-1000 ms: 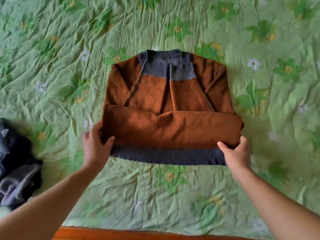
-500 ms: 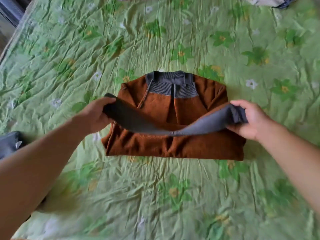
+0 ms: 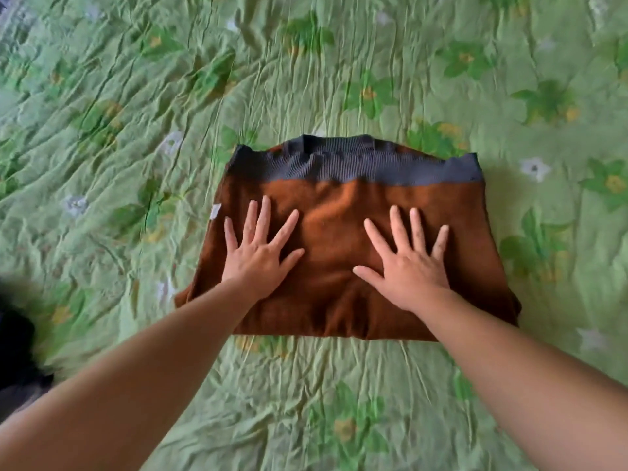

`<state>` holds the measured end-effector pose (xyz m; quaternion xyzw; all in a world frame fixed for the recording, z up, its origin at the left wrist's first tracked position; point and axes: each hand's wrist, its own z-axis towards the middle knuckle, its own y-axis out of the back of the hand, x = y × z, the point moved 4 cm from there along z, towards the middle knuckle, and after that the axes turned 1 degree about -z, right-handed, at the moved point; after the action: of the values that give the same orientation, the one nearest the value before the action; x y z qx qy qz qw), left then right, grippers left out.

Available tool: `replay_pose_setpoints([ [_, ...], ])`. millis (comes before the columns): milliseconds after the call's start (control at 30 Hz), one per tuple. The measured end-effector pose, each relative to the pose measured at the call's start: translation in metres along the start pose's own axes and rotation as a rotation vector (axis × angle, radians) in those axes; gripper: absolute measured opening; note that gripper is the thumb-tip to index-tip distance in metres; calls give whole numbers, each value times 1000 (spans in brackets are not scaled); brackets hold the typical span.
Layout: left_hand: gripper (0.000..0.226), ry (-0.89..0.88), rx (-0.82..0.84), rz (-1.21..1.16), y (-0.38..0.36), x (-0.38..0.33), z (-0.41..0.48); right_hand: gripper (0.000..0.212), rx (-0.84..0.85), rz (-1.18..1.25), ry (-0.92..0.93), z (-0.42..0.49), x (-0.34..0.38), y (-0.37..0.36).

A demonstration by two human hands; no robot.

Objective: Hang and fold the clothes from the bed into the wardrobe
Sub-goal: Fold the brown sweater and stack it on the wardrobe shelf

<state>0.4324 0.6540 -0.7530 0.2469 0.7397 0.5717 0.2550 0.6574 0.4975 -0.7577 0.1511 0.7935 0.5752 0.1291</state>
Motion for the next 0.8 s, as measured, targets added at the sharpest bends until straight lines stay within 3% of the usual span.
replay_pose_setpoints([
  [200,69,38,-69,8,-19,9,20,90,-16,36,-89,24,5,-11],
  [367,69,59,-90,0,-2,16,42,83,-43,88,70,75,41,29],
  [667,79,44,-13,-158,9,39,46,87,286,-47,49,123,55,57],
  [733,81,163,-46,-179,19,54,16,81,227,-207,56,120,79,85],
  [800,87,392,-42,-292,20,75,-27,64,52,-303,211,115,123,111],
])
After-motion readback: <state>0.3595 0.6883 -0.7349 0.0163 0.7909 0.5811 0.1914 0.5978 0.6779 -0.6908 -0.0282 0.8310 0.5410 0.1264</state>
